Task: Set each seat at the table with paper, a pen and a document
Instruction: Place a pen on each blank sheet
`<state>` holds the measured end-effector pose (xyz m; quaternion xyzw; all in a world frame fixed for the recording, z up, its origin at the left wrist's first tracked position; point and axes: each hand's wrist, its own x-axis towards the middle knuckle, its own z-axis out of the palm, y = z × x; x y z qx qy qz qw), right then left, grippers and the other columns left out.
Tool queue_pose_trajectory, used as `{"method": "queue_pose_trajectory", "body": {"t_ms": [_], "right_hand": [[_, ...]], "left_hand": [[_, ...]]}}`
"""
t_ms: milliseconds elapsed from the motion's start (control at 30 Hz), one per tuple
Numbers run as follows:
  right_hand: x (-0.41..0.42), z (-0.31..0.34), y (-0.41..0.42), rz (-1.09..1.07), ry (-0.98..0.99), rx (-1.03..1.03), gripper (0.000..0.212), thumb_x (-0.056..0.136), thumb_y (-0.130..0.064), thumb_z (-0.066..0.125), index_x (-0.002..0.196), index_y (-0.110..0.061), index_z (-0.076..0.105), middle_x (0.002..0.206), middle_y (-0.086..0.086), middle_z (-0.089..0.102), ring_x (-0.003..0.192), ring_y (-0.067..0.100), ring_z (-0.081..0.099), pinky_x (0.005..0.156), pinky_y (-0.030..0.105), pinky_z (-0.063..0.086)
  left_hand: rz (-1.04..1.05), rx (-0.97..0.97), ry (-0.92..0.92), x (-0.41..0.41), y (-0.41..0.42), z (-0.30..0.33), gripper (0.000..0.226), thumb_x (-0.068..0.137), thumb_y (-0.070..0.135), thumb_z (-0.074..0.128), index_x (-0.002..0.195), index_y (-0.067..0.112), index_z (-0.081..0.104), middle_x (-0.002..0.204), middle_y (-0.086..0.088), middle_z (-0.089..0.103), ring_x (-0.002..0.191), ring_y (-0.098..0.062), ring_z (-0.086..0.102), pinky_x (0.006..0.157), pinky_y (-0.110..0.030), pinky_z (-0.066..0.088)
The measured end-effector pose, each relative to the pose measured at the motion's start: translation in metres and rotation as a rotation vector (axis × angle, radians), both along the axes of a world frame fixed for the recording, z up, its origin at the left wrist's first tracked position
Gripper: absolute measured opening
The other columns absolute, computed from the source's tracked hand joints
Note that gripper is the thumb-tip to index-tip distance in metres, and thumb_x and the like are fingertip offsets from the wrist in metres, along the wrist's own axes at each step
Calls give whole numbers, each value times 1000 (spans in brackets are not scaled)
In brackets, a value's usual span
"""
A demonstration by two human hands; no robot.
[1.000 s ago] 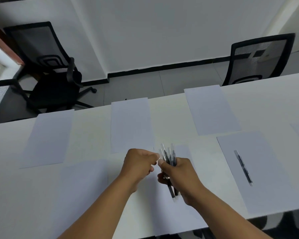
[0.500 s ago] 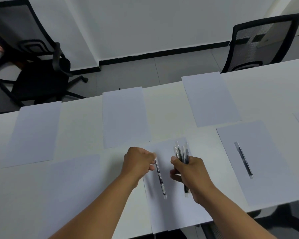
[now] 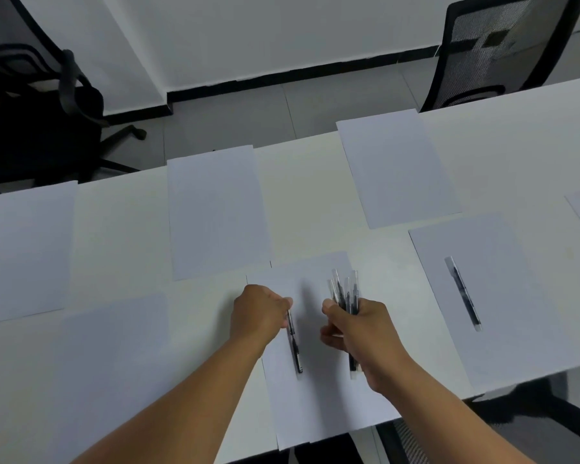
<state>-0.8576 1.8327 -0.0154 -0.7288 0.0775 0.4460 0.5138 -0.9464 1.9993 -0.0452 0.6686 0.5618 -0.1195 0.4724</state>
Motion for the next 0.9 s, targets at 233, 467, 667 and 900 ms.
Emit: {"method": "queue_pose_trajectory", "body": {"t_ms": [233,467,667,900], "right_hand": [[6,-2,-3,-8,15,-3,39,98,-23,77,90,12,61,64,7,65,65,28,74,89,60,64],[11,-2,-6,-23,21,12,39,98,-21,76,93,16,61,67,9,63,67,27,71,85,55,67],[13,-1,-8,-19,22,29,32,98,-20,77,90,8,64,71,12,59,68,27,69,83,53,67],[9,2,-9,2,19,25,26,98,-20,77,90,2,66,68,10,62,67,26,71,85,56,66]], "left_hand": [[7,10,13,3,-5,-5,25,91,34,84,83,13,73,60,5,77,63,-12,79,84,-39,67],[-22,50,42,8,-10,-2,33,91,37,85,75,13,69,61,2,77,62,-11,79,73,-30,60],[-59,70,68,11,-11,0,38,90,36,84,68,12,64,62,-1,78,70,-20,81,72,-32,59],[-71,62,104,12,-11,2,41,90,40,86,69,14,62,60,-2,76,57,-8,77,58,-26,48]]}}
